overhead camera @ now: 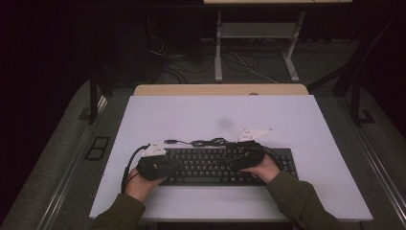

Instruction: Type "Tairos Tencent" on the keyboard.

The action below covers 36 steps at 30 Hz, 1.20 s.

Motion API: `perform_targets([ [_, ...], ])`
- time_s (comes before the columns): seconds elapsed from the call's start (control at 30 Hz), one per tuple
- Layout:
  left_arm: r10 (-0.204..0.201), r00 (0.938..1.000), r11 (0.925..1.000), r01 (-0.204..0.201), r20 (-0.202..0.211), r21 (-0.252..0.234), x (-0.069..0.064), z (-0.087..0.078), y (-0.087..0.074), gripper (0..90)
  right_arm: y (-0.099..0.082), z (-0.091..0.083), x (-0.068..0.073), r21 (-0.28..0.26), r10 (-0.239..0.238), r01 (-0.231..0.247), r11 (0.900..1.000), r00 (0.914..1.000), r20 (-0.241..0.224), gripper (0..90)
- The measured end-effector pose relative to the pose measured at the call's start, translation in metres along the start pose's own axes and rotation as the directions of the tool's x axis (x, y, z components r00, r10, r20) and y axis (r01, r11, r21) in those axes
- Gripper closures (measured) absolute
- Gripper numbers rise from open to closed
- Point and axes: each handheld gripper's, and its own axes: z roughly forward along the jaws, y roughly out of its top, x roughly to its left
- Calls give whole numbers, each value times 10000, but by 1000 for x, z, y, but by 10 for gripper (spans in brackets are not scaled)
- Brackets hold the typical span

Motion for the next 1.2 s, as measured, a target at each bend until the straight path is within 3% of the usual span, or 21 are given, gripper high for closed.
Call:
perform_targets([
  [0.23, -96, 9999, 9994, 99, 100, -330, -1, 1, 0, 634, 0, -1, -1, -57, 33, -33, 10000, 10000, 23, 252],
  [0.47, 52, 9998, 9986, -42, 195, -532, -5, 4, 1, 482, 0, -2, -2, -64, 55, -54, 10000, 10000, 71, 251],
  [0.97, 90, 9996, 9973, -69, 283, -737, -12, 14, 5, 164, 5, 3, -3, -45, 32, -32, 10000, 10000, -12, 229],
  [1.2, -50, 9993, 9974, 75, 359, -713, -12, 17, 6, 92, 10, 9, -4, -18, -19, 19, 10000, 10000, -8, 212],
])
